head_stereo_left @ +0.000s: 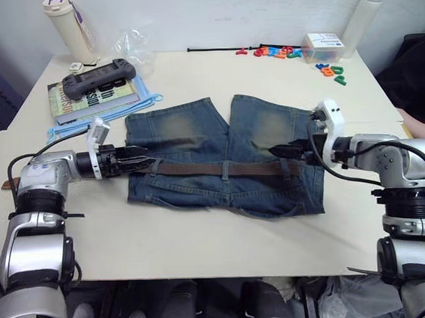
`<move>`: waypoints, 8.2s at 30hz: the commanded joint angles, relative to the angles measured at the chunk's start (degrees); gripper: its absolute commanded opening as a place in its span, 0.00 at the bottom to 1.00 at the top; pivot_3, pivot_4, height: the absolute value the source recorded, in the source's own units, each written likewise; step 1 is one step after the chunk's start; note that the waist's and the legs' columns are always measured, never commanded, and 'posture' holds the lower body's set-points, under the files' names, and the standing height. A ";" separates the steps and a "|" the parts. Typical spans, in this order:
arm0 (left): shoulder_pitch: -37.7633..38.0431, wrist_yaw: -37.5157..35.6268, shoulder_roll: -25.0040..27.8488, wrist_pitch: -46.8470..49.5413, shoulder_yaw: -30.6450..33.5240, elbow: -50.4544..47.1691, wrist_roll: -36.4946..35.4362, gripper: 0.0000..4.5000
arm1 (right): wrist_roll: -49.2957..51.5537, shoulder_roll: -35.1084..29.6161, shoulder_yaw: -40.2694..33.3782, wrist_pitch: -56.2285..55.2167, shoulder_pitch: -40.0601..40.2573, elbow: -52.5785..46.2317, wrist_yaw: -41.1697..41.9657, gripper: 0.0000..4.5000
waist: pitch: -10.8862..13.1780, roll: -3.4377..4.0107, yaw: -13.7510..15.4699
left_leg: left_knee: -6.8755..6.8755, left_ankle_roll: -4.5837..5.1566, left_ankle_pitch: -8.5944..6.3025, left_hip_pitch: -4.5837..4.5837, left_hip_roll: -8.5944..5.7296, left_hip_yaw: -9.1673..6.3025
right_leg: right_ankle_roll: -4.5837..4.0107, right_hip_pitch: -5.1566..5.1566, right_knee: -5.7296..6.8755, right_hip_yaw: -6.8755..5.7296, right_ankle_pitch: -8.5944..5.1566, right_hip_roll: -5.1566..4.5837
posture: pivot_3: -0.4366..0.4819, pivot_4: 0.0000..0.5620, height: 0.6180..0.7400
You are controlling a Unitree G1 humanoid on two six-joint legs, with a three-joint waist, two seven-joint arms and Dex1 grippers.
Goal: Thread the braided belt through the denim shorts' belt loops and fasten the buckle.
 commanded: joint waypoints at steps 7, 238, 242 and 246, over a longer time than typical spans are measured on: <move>-7.40 -0.64 -5.77 -6.34 -2.24 17.32 9.51 0.92 | 4.09 -2.06 1.86 6.61 0.56 3.36 5.17 1.00 | 0.01 -0.02 -0.69 | 0.38 0.12 -0.08 -0.32 -0.01 -0.01 | 0.04 -0.16 0.19 -0.09 0.02 -0.12 | 0.48 0.27 0.81; 47.79 104.86 -18.74 14.28 41.04 -54.48 -81.17 0.66 | 12.26 4.14 3.03 -19.28 18.83 -45.26 -12.10 0.99 | -0.24 -0.19 1.65 | 0.68 0.20 -1.84 0.19 0.86 1.72 | 0.18 -0.17 -1.39 1.58 0.85 -0.09 | 0.48 0.27 0.81; 41.82 103.59 -17.00 12.39 40.54 -47.84 -79.06 0.66 | 12.02 4.35 3.23 -19.69 18.41 -44.84 -12.32 0.99 | -0.22 -0.23 1.73 | 0.68 0.19 -1.84 0.19 0.86 1.72 | 0.18 -0.18 -1.38 1.56 0.85 -0.07 | 0.48 0.27 0.81; 38.54 101.48 -15.57 10.80 41.20 -40.85 -75.28 0.66 | 11.71 3.87 3.12 -19.92 18.55 -44.89 -12.46 0.99 | -0.22 -0.26 1.53 | 0.66 0.22 -1.86 0.18 0.85 1.80 | 0.19 -0.19 -1.44 1.56 0.85 -0.03 | 0.48 0.27 0.81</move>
